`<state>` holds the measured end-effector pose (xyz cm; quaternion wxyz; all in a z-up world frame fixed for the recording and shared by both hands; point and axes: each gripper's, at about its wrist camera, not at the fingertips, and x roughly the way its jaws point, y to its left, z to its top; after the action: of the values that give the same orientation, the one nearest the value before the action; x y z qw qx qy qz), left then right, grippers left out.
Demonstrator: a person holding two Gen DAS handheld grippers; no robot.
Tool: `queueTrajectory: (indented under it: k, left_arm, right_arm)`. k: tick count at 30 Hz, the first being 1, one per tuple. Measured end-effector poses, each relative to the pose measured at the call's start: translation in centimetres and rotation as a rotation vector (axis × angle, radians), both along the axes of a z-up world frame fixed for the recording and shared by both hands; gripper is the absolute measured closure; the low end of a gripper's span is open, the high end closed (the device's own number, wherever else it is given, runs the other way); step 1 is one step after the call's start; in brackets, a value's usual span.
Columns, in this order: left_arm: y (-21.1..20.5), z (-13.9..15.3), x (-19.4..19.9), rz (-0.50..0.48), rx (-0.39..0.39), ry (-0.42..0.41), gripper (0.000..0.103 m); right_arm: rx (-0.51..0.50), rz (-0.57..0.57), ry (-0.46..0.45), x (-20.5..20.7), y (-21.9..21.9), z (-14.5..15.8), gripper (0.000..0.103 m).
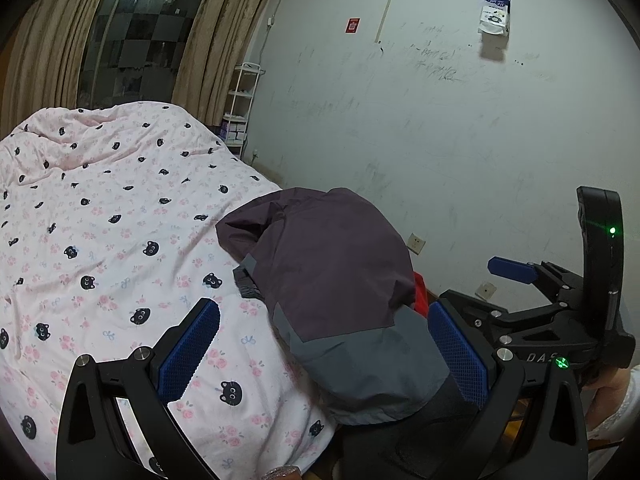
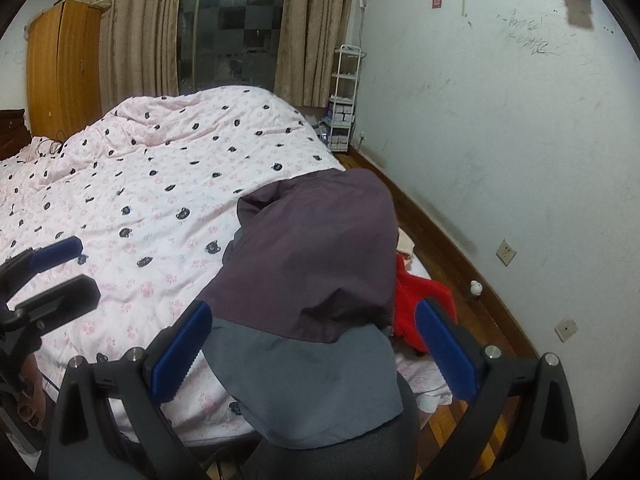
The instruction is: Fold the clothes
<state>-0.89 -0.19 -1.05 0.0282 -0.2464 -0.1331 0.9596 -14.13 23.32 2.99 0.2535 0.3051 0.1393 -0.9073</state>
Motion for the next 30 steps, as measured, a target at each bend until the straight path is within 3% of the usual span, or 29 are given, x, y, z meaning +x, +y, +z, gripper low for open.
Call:
queueTrajectory:
  k: [20, 24, 30]
  left_arm:
    - [-1.2, -0.8, 0.0, -0.002, 0.012, -0.029, 0.0]
    - [-1.7, -0.6, 0.4, 0.009, 0.009, -0.03, 0.0]
    - [-2.8, -0.7, 1.0, 0.029, 0.023, -0.029, 0.0]
  right_arm:
    - [0.09, 0.107, -0.073, -0.4, -4.6, -7.5, 0.0]
    - [0.135, 0.144, -0.029, 0.7, -6.5, -9.0, 0.0]
    - [0.224, 0.162, 0.108, 1.9, -9.1, -10.8, 0.0]
